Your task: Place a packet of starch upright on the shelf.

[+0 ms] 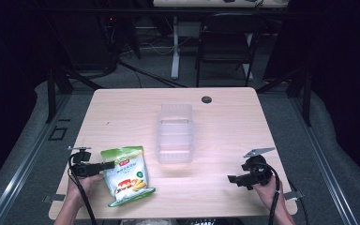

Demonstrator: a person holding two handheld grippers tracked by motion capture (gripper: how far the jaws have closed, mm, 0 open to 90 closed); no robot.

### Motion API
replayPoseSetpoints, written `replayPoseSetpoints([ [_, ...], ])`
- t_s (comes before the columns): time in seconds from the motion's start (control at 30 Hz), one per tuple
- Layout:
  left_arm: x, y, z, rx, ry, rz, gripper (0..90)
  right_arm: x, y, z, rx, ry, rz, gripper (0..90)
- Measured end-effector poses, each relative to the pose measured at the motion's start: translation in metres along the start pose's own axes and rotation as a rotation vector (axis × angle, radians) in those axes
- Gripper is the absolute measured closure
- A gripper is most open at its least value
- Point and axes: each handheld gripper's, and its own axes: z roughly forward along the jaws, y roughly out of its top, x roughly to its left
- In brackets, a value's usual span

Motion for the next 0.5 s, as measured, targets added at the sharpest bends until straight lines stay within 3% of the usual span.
replayPoseSetpoints([
  [0.13,-0.005,-0.001,0.0,0.004,0.015,0.042,86.7,0.002,0.002,0.0,-0.006,-0.005,-0.005,17.7],
  [0.27,-0.007,-0.003,-0.001,-0.007,0.018,0.039,87.9,0.004,0.003,0.002,0.002,-0.009,-0.012,17.5],
  [0.33,-0.009,-0.002,-0.001,-0.009,0.031,0.041,88.1,0.004,0.002,0.002,0.006,-0.007,-0.013,17.5],
  [0.37,-0.014,-0.002,-0.002,-0.008,0.058,0.054,88.1,0.003,0.001,0.001,0.011,-0.01,-0.017,17.2],
  [0.5,-0.02,-0.002,-0.005,-0.031,0.069,0.066,88.6,0.002,0.001,0.0,0.006,-0.003,-0.01,16.9],
])
